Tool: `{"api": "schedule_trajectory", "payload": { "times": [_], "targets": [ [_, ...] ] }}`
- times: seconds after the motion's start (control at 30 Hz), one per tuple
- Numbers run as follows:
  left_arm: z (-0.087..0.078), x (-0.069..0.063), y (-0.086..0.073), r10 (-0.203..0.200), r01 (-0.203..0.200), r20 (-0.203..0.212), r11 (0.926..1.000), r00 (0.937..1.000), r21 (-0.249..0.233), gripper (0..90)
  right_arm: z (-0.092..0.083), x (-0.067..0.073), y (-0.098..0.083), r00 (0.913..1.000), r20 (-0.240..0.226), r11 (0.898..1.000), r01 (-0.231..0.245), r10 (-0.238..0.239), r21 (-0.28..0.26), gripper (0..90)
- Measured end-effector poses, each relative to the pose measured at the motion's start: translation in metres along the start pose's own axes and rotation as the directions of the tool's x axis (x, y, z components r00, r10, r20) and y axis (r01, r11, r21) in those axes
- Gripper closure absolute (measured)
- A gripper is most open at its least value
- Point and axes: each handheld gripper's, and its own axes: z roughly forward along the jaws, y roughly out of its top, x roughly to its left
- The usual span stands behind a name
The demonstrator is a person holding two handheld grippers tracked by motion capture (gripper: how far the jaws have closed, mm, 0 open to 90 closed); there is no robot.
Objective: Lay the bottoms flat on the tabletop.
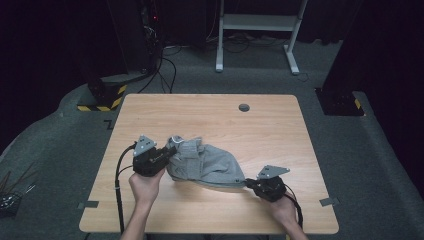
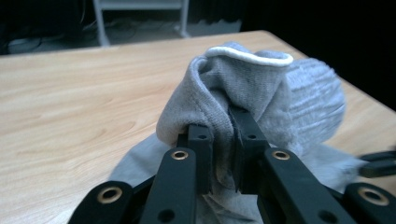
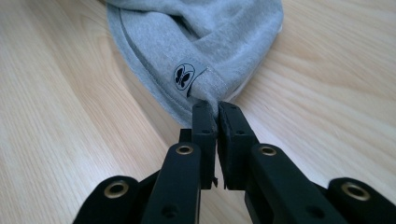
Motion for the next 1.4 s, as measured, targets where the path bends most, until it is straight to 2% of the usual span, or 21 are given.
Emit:
{"api": "schedule_trajectory", "payload": {
  "times": [0.03, 0.07, 0.2, 0.33, 0.37, 0.53, 0.63, 0.67, 0.77, 0.83, 0.9, 0.97, 1.0, 1.07, 1.13, 1.17, 1.23, 1.27, 1.3, 1.33, 1.4],
  "targets": [
    [0.007, 0.001, -0.002, 0.006, -0.006, -0.016, 0.9997, 0.9998, 0.023, 80.2, -0.001, -0.001, -0.002, 1.0, 0.002, 1.0, -0.002, 0.002, -0.001, 84.4],
    [0.021, 0.001, -0.007, 0.012, -0.01, -0.026, 0.9978, 0.9996, 0.066, 79.7, -0.001, -0.001, -0.001, 1.0, 0.002, 1.0, -0.005, 0.005, -0.013, 77.6],
    [0.032, 0.0, -0.019, 0.017, -0.015, -0.023, 0.995, 0.9996, 0.099, 76.2, -0.002, 0.008, 0.011, 0.9997, -0.001, 0.998, 0.025, -0.025, -0.063, 67.5],
    [0.029, -0.002, -0.025, 0.031, -0.028, -0.023, 0.9938, 0.9993, 0.108, 66.6, 0.002, 0.016, 0.023, 0.9986, -0.003, 0.995, 0.052, -0.052, -0.082, 61.5],
    [0.022, -0.004, -0.027, 0.048, -0.046, -0.019, 0.9933, 0.9987, 0.107, 60.0, 0.01, 0.02, 0.032, 0.9976, 0.005, 0.995, 0.07, -0.07, -0.074, 58.6],
    [0.005, -0.016, -0.036, 0.103, -0.105, 0.018, 0.9891, 0.9945, 0.104, 44.9, 0.037, 0.026, 0.053, 0.9955, -0.013, 0.995, 0.093, -0.094, -0.045, 56.4],
    [0.005, -0.019, -0.04, 0.111, -0.114, 0.032, 0.9865, 0.9933, 0.118, 42.4, 0.047, 0.031, 0.061, 0.9937, -0.034, 0.994, 0.105, -0.107, -0.036, 55.7],
    [0.01, -0.019, -0.043, 0.108, -0.112, 0.035, 0.9847, 0.9935, 0.133, 41.9, 0.059, 0.035, 0.068, 0.9914, -0.04, 0.992, 0.124, -0.124, -0.017, 54.6],
    [0.017, -0.018, -0.045, 0.092, -0.099, 0.054, 0.9837, 0.9944, 0.15, 44.5, 0.072, 0.037, 0.073, 0.9901, -0.037, 0.991, 0.135, -0.135, 0.006, 54.3],
    [0.028, -0.018, -0.047, 0.088, -0.103, 0.089, 0.9789, 0.9921, 0.176, 58.7, 0.088, 0.036, 0.077, 0.99, -0.038, 0.99, 0.138, -0.136, 0.043, 57.2],
    [0.032, -0.019, -0.047, 0.076, -0.095, 0.11, 0.9788, 0.991, 0.181, 70.2, 0.096, 0.035, 0.077, 0.99, -0.042, 0.988, 0.137, -0.134, 0.072, 65.9],
    [0.033, -0.019, -0.045, 0.066, -0.087, 0.117, 0.9798, 0.9909, 0.18, 75.9, 0.102, 0.032, 0.075, 0.9905, -0.054, 0.986, 0.132, -0.127, 0.102, 77.7],
    [0.033, -0.02, -0.044, 0.067, -0.087, 0.118, 0.9806, 0.9907, 0.175, 77.3, 0.101, 0.031, 0.075, 0.99, -0.057, 0.986, 0.134, -0.129, 0.102, 84.7],
    [0.031, -0.02, -0.042, 0.067, -0.086, 0.115, 0.9825, 0.9911, 0.165, 78.6, 0.097, 0.031, 0.075, 0.9885, -0.077, 0.985, 0.137, -0.13, 0.104, 88.4],
    [0.02, -0.016, -0.034, 0.031, -0.042, 0.104, 0.994, 0.9941, 0.101, 79.0, 0.089, 0.034, 0.072, 0.984, -0.088, 0.983, 0.163, -0.155, 0.087, 89.4],
    [0.02, -0.016, -0.034, 0.031, -0.042, 0.104, 0.994, 0.9941, 0.101, 79.1, 0.089, 0.034, 0.072, 0.984, -0.088, 0.983, 0.163, -0.155, 0.087, 89.4],
    [0.009, -0.011, -0.029, 0.004, -0.006, 0.056, 0.9991, 0.9984, 0.043, 79.1, 0.075, 0.039, 0.069, 0.9793, -0.101, 0.981, 0.182, -0.176, 0.063, 89.6],
    [0.004, -0.007, -0.026, -0.014, 0.014, 0.036, 0.9998, 0.9992, 0.018, 79.1, 0.056, 0.046, 0.066, 0.9735, -0.106, 0.977, 0.208, -0.203, 0.044, 89.7],
    [-0.001, -0.003, -0.023, -0.034, 0.034, 0.018, 0.9994, 0.9993, -0.005, 79.1, 0.056, 0.046, 0.066, 0.9735, -0.106, 0.977, 0.208, -0.203, 0.044, 89.7],
    [-0.008, 0.004, -0.018, -0.065, 0.064, -0.018, 0.9971, 0.9977, -0.041, 79.1, 0.035, 0.052, 0.064, 0.9643, -0.107, 0.969, 0.246, -0.242, 0.021, 89.7],
    [-0.008, 0.009, -0.017, -0.093, 0.091, -0.041, 0.9949, 0.9948, -0.043, 79.0, 0.016, 0.055, 0.059, 0.9582, -0.111, 0.964, 0.265, -0.264, -0.002, 89.6]
  ]
}}
